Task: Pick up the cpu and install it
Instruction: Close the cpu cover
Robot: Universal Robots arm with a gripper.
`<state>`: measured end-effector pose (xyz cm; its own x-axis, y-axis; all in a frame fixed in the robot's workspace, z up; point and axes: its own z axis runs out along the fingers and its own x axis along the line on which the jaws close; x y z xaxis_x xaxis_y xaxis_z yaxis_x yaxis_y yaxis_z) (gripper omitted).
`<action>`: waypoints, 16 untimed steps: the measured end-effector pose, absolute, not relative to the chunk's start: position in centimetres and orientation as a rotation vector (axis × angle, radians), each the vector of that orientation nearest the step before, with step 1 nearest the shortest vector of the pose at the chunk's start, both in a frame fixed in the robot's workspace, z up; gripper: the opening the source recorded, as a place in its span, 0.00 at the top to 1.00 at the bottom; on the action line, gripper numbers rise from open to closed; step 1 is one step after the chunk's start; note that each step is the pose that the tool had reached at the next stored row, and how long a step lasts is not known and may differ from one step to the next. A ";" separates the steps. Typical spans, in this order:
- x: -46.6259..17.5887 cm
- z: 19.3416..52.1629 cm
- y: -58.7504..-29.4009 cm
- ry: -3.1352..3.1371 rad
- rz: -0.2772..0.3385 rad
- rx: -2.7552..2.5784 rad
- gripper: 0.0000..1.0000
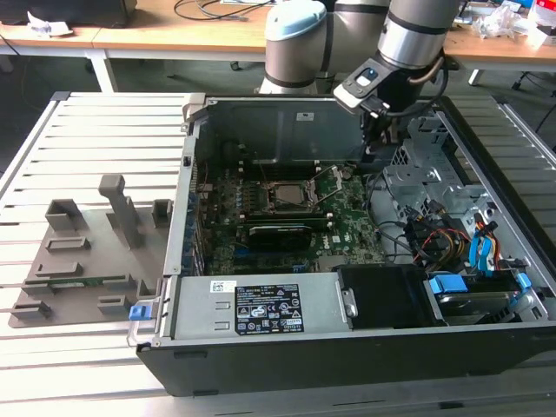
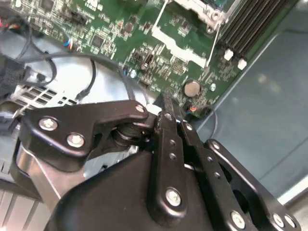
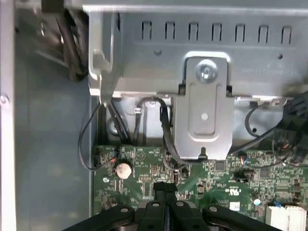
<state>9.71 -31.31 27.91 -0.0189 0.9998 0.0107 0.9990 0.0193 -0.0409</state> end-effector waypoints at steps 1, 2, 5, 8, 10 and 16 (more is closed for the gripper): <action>9.6 27.7 -31.3 -2.216 0.034 -2.175 0.89; 9.5 27.5 -31.3 -2.217 0.034 -2.174 0.89; 9.5 26.8 -31.3 -2.218 0.034 -2.173 0.89; 9.5 25.9 -31.3 -2.218 0.034 -2.173 0.89; 9.5 25.5 -31.3 -2.218 0.034 -2.173 0.89; 9.4 24.4 -31.3 -2.219 0.034 -2.172 0.89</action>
